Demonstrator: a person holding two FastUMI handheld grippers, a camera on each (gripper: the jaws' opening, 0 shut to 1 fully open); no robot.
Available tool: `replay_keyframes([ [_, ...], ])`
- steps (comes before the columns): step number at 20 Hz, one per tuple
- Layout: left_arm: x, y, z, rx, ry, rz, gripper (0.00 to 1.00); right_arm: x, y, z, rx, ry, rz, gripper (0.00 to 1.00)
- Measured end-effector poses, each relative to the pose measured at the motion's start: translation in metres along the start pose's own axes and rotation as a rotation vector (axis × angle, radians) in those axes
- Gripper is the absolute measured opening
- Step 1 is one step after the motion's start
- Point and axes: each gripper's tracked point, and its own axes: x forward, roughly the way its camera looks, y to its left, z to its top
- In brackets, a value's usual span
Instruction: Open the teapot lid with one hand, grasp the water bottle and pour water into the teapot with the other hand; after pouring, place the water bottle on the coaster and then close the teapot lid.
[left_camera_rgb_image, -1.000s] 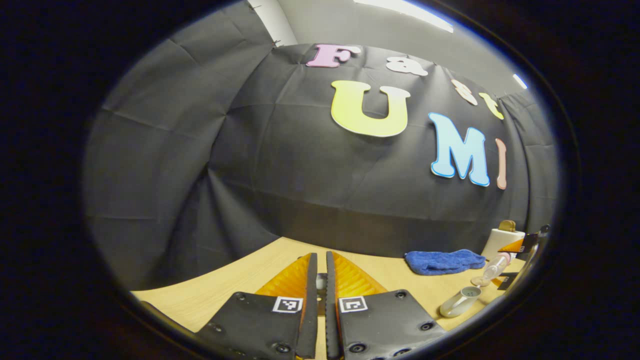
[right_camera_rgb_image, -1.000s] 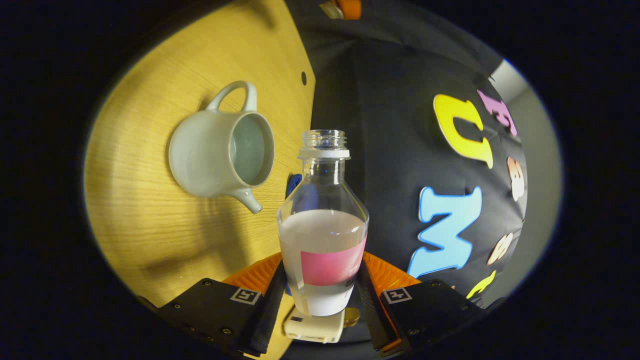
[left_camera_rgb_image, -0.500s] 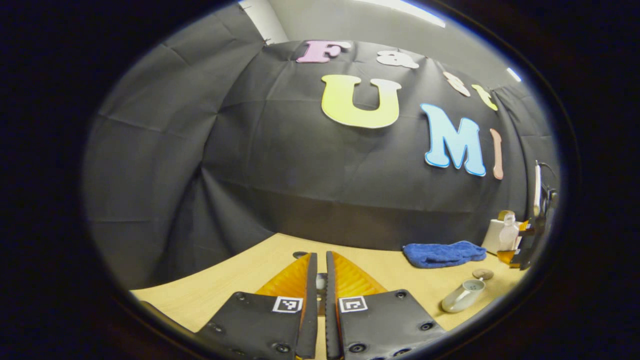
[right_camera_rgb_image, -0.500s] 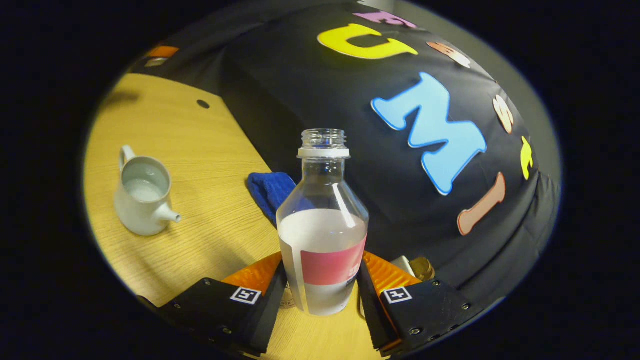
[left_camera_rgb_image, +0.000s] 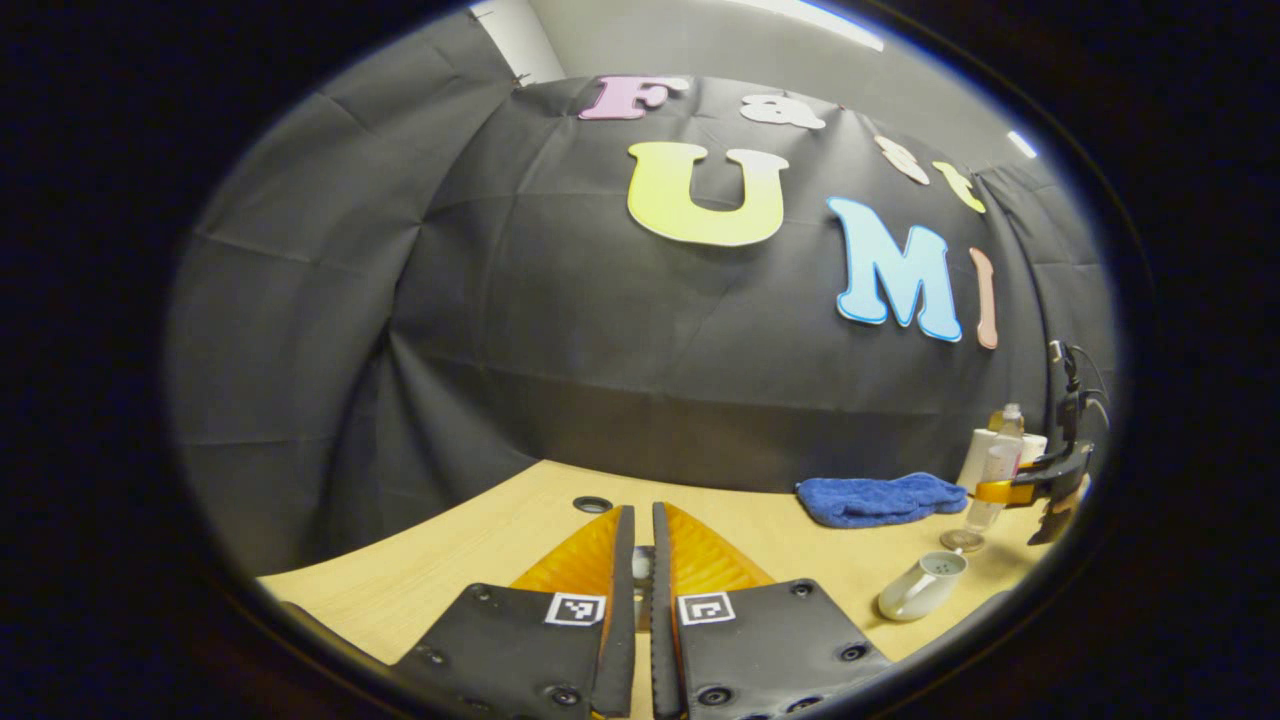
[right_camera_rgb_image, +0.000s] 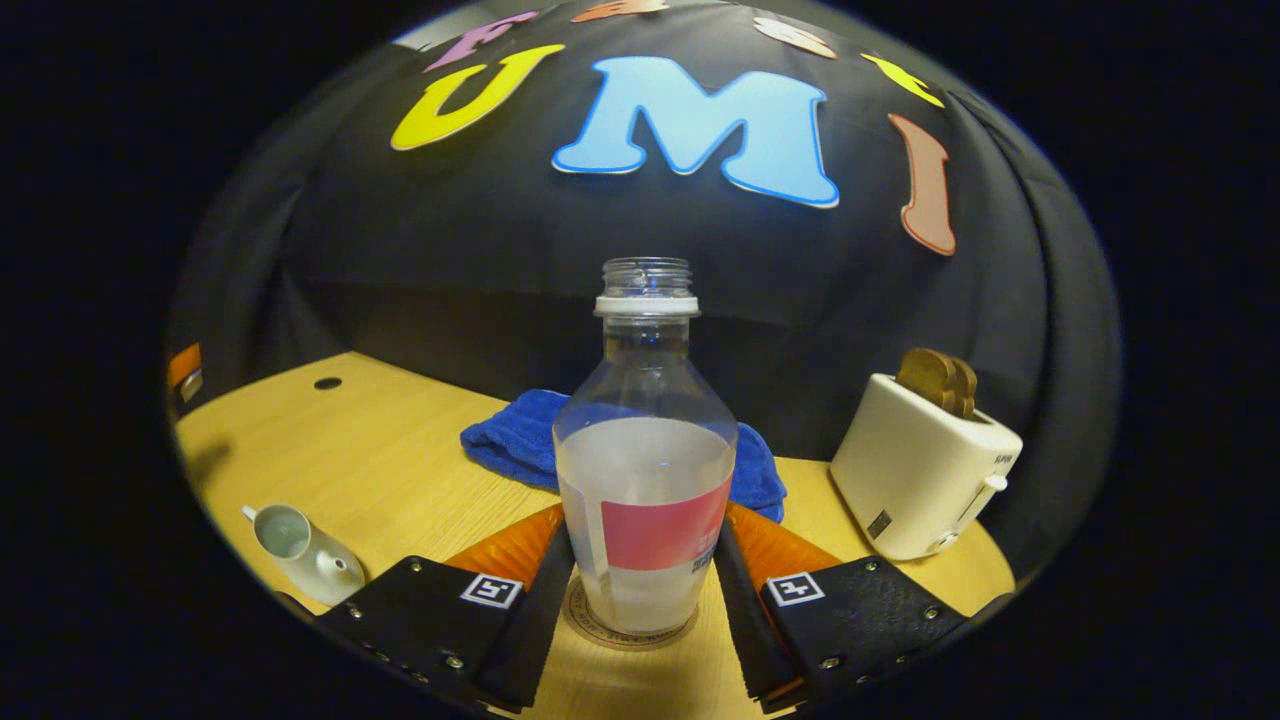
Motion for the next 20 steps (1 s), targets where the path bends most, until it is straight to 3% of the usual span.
replay_keyframes([
  [5,-0.001,-0.002,-0.001,0.003,0.003,-0.007,0.13,0.012,-0.004,-0.02,0.07,0.038,-0.005,0.74],
  [14,-0.002,-0.009,-0.001,0.013,0.005,-0.023,0.12,0.003,0.0,-0.015,0.059,0.033,-0.005,0.78],
  [17,-0.003,-0.012,0.001,0.019,-0.001,-0.031,0.13,-0.011,0.0,-0.004,0.028,-0.001,-0.024,0.93],
  [20,-0.005,-0.017,0.004,0.035,-0.011,-0.039,0.12,-0.038,-0.002,0.001,0.014,-0.027,-0.079,0.94],
])
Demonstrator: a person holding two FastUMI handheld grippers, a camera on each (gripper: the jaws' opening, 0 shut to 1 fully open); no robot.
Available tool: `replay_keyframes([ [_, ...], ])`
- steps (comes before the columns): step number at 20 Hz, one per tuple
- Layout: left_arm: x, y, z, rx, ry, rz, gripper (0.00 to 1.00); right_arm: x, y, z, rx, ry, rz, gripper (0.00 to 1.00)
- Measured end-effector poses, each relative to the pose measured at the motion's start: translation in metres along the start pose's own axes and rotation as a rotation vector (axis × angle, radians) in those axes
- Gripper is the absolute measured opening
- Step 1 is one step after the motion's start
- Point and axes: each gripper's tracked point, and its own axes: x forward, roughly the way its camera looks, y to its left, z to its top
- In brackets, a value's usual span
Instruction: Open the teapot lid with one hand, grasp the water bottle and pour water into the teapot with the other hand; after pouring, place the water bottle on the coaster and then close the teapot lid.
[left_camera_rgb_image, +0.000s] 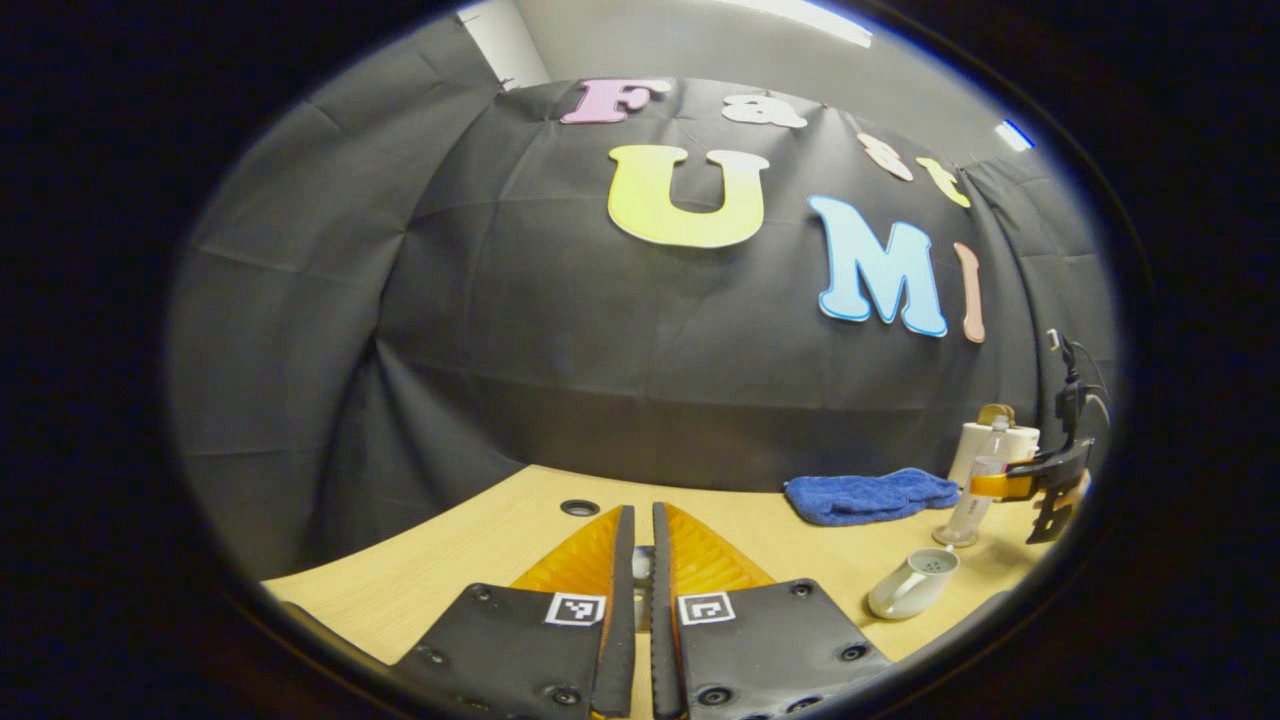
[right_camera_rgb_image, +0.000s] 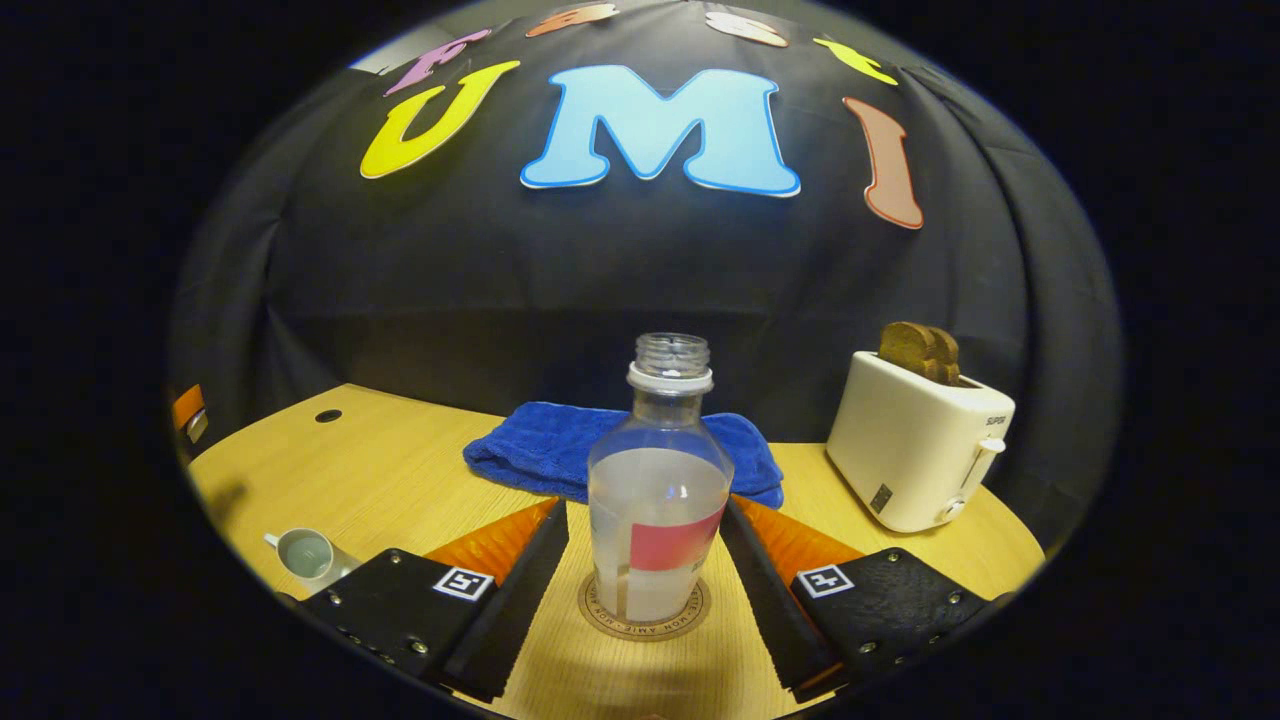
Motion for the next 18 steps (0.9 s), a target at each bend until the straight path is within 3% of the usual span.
replay_keyframes([
  [5,-0.004,-0.02,0.004,0.008,-0.003,-0.034,0.14,-0.076,0.004,-0.003,-0.021,-0.096,-0.04,0.95],
  [9,-0.01,-0.053,0.021,0.075,-0.006,-0.068,0.13,-0.124,0.013,-0.016,-0.027,-0.145,-0.042,0.94],
  [15,-0.024,-0.147,0.043,0.062,-0.028,-0.176,0.14,-0.145,0.021,-0.024,0.104,-0.215,0.029,0.94],
  [18,-0.026,-0.189,0.03,0.039,-0.009,-0.21,0.13,-0.154,0.006,-0.019,0.003,-0.263,-0.032,0.94],
])
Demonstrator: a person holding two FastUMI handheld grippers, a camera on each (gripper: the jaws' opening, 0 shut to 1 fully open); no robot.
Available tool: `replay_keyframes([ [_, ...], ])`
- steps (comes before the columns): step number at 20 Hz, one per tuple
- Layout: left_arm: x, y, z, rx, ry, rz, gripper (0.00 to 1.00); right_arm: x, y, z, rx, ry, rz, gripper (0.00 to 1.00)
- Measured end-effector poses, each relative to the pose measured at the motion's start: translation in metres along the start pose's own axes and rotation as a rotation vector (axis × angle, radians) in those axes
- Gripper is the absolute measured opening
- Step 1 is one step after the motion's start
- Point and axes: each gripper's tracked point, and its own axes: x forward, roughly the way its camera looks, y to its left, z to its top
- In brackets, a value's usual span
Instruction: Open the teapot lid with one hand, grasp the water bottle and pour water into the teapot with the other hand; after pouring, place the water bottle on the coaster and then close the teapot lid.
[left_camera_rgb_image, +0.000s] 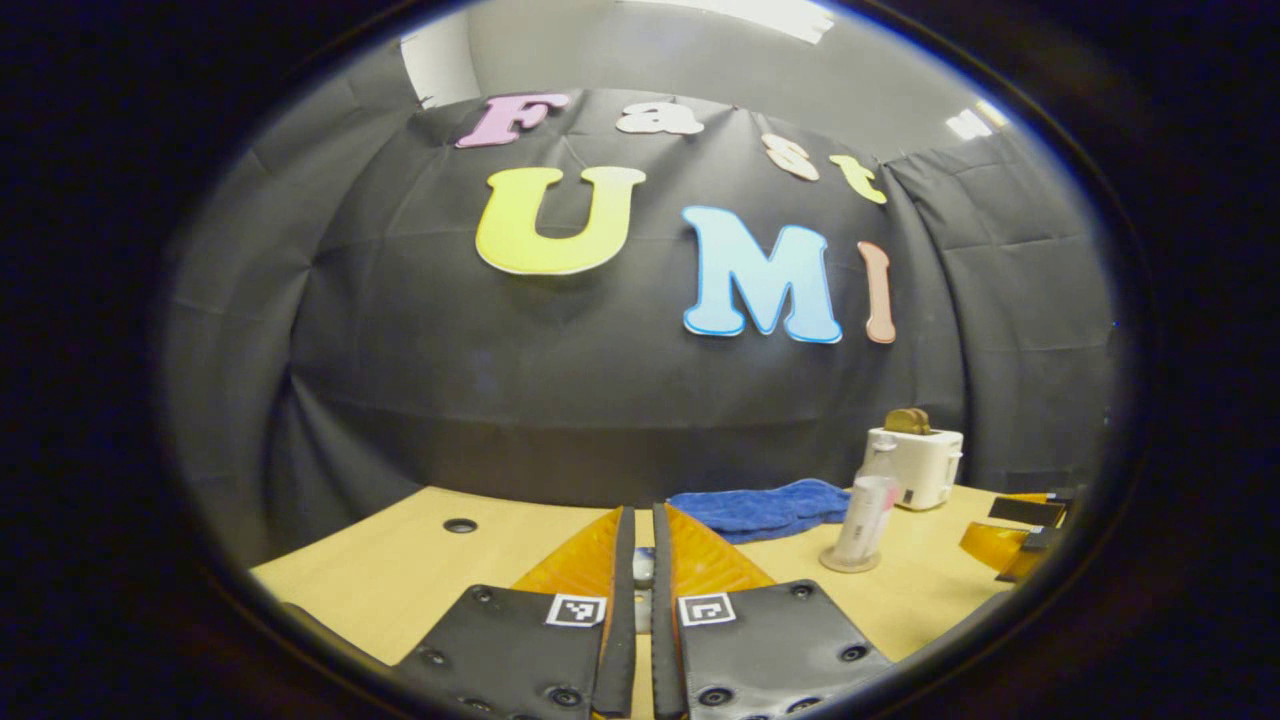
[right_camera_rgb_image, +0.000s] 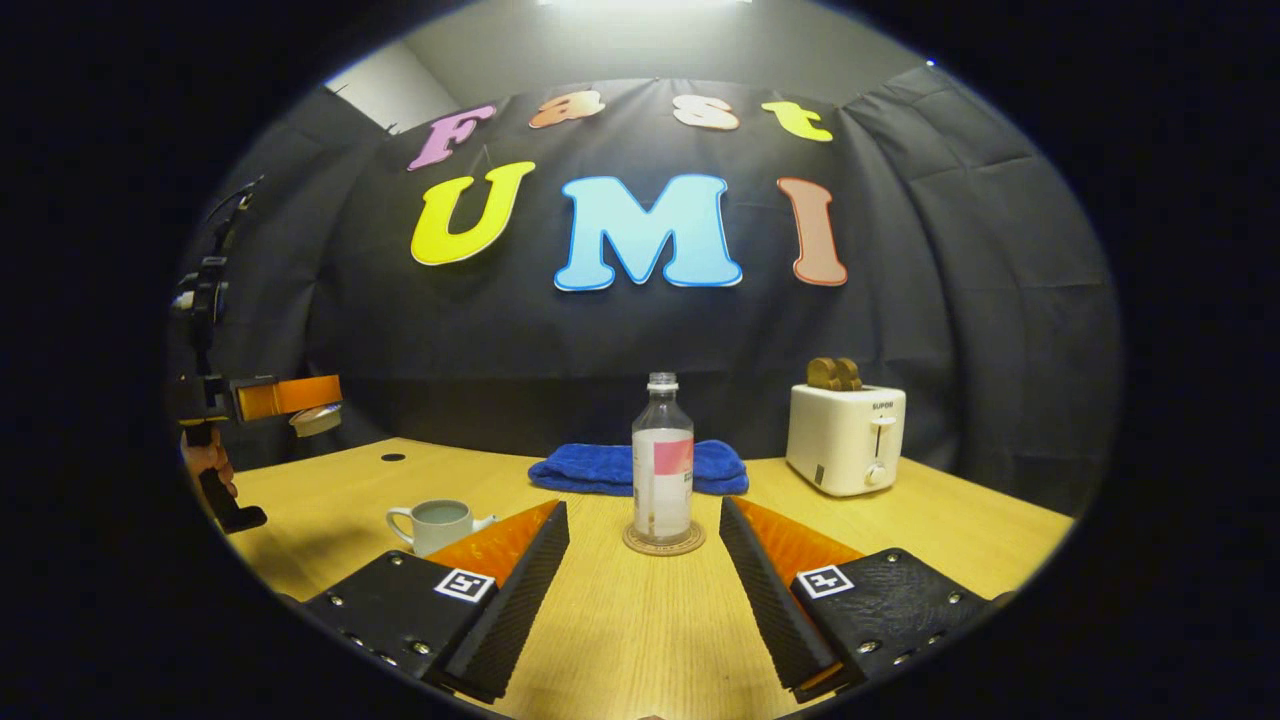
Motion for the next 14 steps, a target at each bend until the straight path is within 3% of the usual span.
replay_keyframes([
  [3,0.009,-0.036,-0.023,-0.007,0.041,-0.038,0.14,-0.002,-0.004,0.006,-0.062,-0.041,-0.039,0.94],
  [9,0.032,-0.073,-0.046,0.024,0.09,-0.064,0.13,-0.009,0.014,0.004,-0.063,-0.033,0.005,0.94],
  [14,0.048,-0.091,-0.066,0.065,0.139,-0.075,0.13,-0.008,0.01,0.004,0.014,-0.02,0.019,0.94],
])
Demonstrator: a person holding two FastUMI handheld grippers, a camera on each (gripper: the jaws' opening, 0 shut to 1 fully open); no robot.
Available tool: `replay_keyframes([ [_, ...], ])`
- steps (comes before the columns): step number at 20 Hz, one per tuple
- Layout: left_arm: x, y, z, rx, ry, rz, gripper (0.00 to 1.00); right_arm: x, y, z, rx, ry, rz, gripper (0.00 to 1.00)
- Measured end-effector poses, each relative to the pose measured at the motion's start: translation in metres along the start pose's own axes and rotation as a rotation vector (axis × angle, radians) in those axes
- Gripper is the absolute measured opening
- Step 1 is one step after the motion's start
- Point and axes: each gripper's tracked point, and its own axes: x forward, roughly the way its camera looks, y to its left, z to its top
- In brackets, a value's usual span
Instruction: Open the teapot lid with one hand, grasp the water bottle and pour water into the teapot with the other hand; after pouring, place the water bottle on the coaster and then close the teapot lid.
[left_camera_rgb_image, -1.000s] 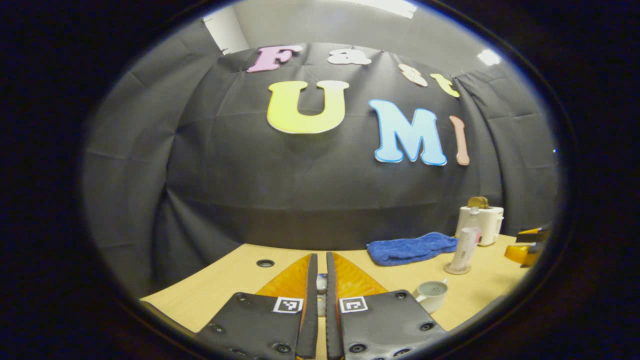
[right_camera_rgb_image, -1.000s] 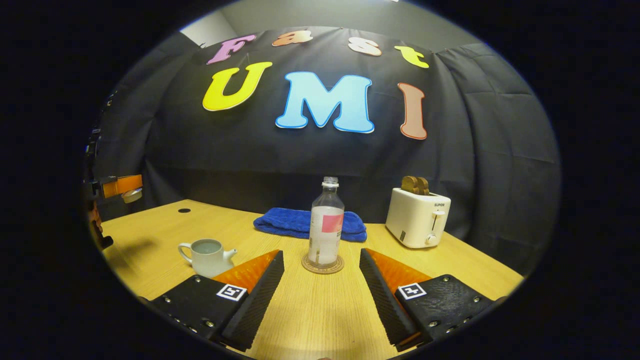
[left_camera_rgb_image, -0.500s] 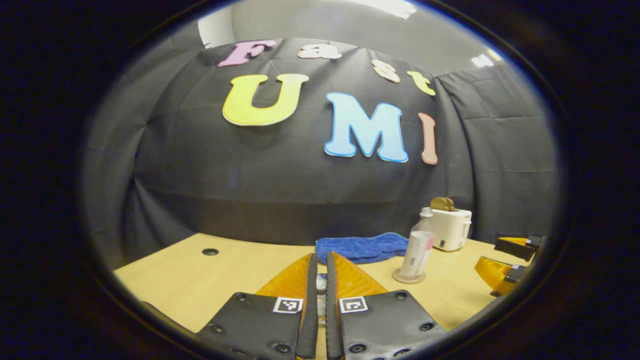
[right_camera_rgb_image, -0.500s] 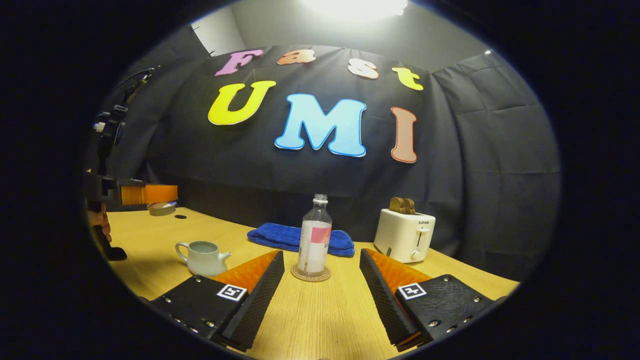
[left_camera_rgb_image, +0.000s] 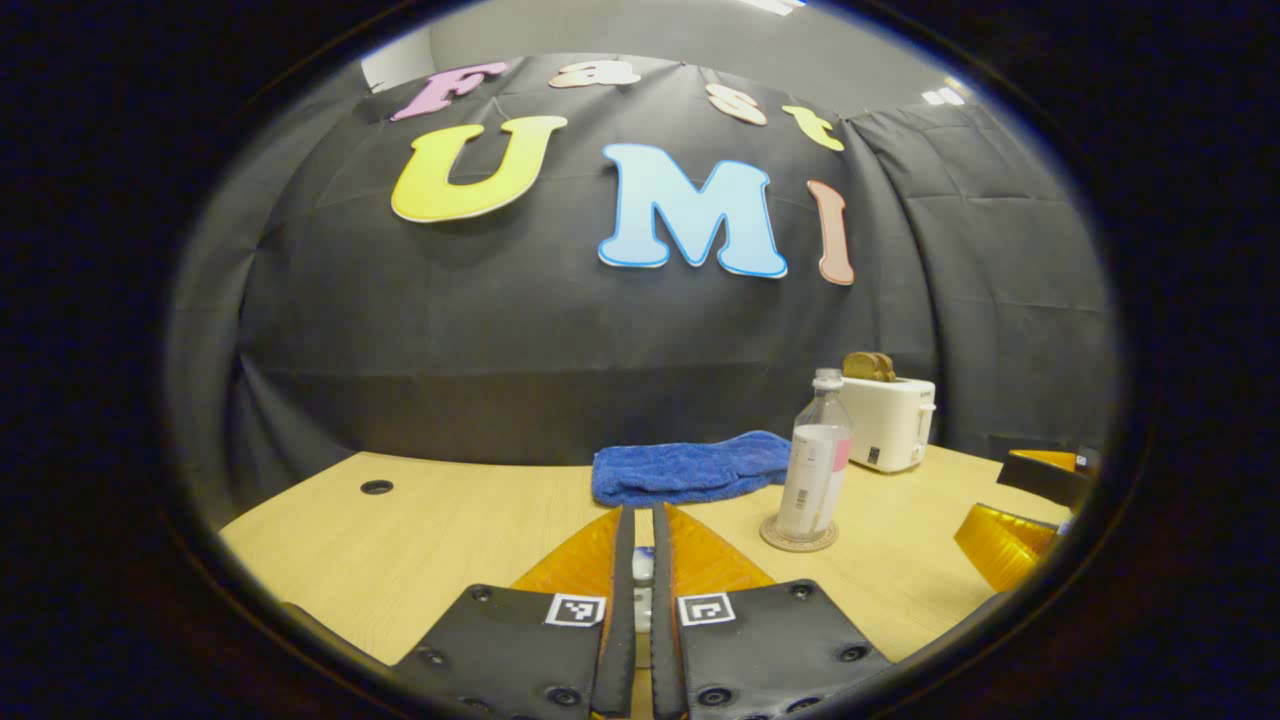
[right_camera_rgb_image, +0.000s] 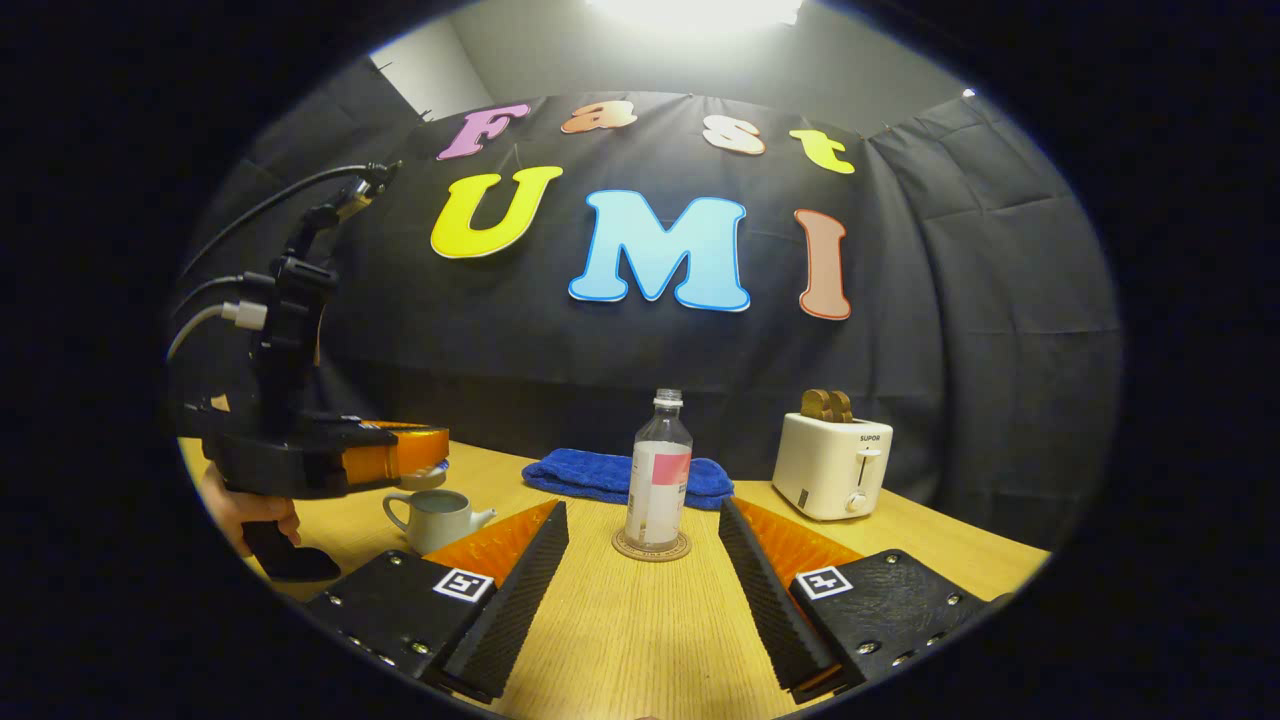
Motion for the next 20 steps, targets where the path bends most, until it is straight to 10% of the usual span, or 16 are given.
replay_keyframes([
  [20,0.034,0.005,-0.037,0.0,0.054,0.033,0.14,0.004,-0.011,-0.009,0.087,0.044,-0.005,0.95],
])
